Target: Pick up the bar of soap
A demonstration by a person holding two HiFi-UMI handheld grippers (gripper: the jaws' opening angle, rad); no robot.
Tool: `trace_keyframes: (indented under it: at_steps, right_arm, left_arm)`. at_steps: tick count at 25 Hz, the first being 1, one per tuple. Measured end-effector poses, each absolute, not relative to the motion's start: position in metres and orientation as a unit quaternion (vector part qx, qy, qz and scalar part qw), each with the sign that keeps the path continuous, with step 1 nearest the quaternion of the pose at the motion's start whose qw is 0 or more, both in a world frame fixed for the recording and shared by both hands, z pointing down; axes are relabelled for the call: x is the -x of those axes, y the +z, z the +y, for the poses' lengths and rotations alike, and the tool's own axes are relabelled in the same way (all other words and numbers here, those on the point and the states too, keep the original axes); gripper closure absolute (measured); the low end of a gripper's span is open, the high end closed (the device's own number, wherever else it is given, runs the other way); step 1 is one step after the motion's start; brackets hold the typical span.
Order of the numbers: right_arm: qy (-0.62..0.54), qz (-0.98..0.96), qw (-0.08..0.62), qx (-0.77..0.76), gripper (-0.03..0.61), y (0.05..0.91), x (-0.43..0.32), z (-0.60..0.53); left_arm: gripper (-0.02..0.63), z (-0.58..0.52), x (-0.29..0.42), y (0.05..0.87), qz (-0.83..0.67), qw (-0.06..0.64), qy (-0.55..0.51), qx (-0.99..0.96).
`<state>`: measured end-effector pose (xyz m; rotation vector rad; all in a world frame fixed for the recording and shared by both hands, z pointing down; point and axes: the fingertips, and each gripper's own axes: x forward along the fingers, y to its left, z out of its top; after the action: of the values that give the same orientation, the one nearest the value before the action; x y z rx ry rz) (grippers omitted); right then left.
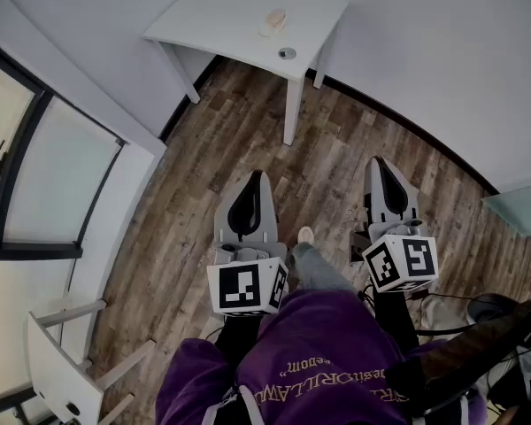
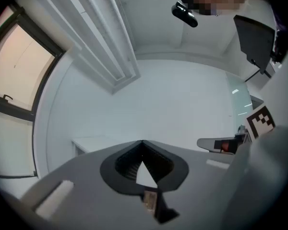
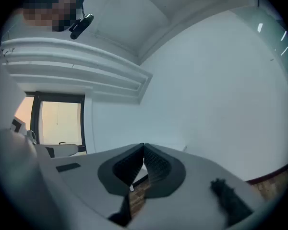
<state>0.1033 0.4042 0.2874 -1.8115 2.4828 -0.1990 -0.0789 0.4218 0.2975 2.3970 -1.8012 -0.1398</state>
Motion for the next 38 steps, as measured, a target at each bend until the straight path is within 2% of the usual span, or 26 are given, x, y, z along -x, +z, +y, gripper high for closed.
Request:
trace_keyframes:
  at_steps: [13, 32, 34, 38]
  right_arm:
    - [-0.062, 0.837, 0.007, 0.544, 0.569, 0.288, -0.117, 0.260]
    - [-0.078, 0.829, 0.022, 0.554, 0.569, 0.296, -0.081, 0.075]
    - [-0.079, 0.823, 0.024, 0.562, 0.569, 0.300, -0.079, 0.063]
    - [-0.094, 0.815, 0.014, 0.572, 0.569, 0.314, -0.078, 0.039]
  left_arm:
    - [0.606, 0.288, 0.047, 0.299, -0.618, 0.075, -0.040, -0.782]
    - [0.606, 0.093, 0.075, 0.303, -0.591, 0.066, -0.019, -0.804]
    - [0.578, 0.075, 0.082, 0.311, -0.582, 0.073, -0.011, -0.810]
    - [0.580, 0.041, 0.091, 0.330, -0.575, 0.107, -0.002, -0.811]
